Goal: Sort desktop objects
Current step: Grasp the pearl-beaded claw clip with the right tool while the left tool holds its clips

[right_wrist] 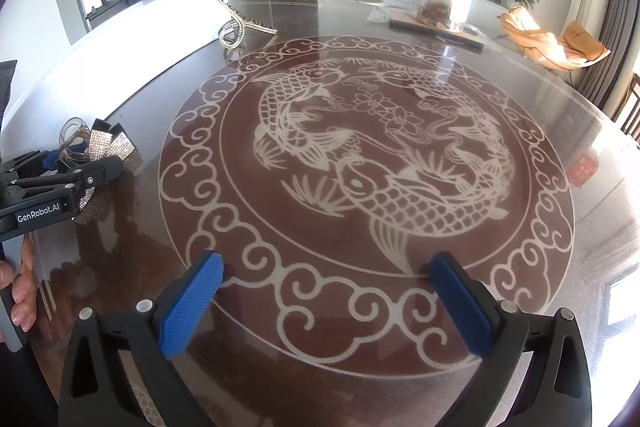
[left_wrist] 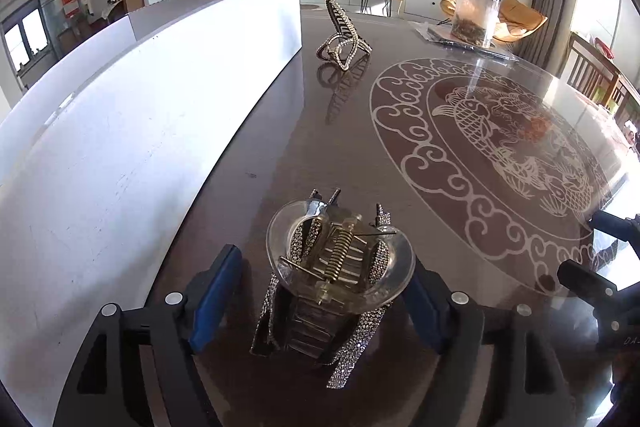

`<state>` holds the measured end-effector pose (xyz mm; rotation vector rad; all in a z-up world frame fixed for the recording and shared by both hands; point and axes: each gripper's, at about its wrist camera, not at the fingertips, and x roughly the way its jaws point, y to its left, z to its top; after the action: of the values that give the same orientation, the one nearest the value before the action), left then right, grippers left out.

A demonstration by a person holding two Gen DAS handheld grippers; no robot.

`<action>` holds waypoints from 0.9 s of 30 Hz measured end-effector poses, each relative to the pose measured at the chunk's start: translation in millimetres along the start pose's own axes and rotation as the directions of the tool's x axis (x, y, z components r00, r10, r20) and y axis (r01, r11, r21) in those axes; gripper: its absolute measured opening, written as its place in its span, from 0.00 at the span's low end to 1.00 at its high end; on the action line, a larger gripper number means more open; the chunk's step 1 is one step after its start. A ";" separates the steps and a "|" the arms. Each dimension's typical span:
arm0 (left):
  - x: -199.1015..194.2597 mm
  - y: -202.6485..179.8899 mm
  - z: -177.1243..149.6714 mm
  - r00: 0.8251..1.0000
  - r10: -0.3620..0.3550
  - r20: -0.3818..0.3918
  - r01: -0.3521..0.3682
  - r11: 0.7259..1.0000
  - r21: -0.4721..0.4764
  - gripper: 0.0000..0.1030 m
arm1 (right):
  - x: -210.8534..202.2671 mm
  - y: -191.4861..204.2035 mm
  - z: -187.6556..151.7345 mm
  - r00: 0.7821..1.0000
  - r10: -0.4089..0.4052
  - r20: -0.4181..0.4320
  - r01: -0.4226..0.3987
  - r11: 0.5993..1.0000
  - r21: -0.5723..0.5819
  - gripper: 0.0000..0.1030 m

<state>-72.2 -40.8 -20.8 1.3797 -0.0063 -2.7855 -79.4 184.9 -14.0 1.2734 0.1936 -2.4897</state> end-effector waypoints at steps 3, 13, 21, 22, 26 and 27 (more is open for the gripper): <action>-0.6 0.2 -0.3 1.000 0.001 0.002 -0.001 1.000 0.000 0.75 | 23.0 8.5 34.0 0.999 -0.041 -0.023 0.039 0.996 -0.083 1.00; -0.6 0.7 0.2 1.000 -0.001 0.002 0.001 1.000 -0.005 0.75 | 110.4 104.3 168.2 0.996 0.014 0.090 0.024 0.915 -0.402 1.00; 1.4 -1.0 1.2 1.000 -0.006 0.002 0.006 1.000 -0.003 0.75 | 158.6 115.0 218.5 0.995 -0.019 0.094 0.057 0.905 -0.421 0.61; 1.5 -1.3 1.2 1.000 -0.006 0.002 0.006 1.000 -0.003 0.75 | 159.3 114.6 220.6 0.994 -0.021 0.103 0.063 0.903 -0.425 0.59; 2.0 -1.7 1.5 1.000 -0.006 0.002 0.006 1.000 -0.004 0.75 | 150.1 106.1 216.6 0.993 0.008 0.114 0.040 0.912 -0.409 0.54; 1.8 -1.2 1.3 1.000 -0.006 0.002 0.006 1.000 -0.003 0.75 | 145.1 101.9 212.7 0.993 0.016 0.114 0.030 0.918 -0.395 0.54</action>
<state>-74.4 -39.7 -21.4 1.3788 0.0025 -2.7903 -283.7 -1.7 -2.5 0.9583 0.6399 -2.3572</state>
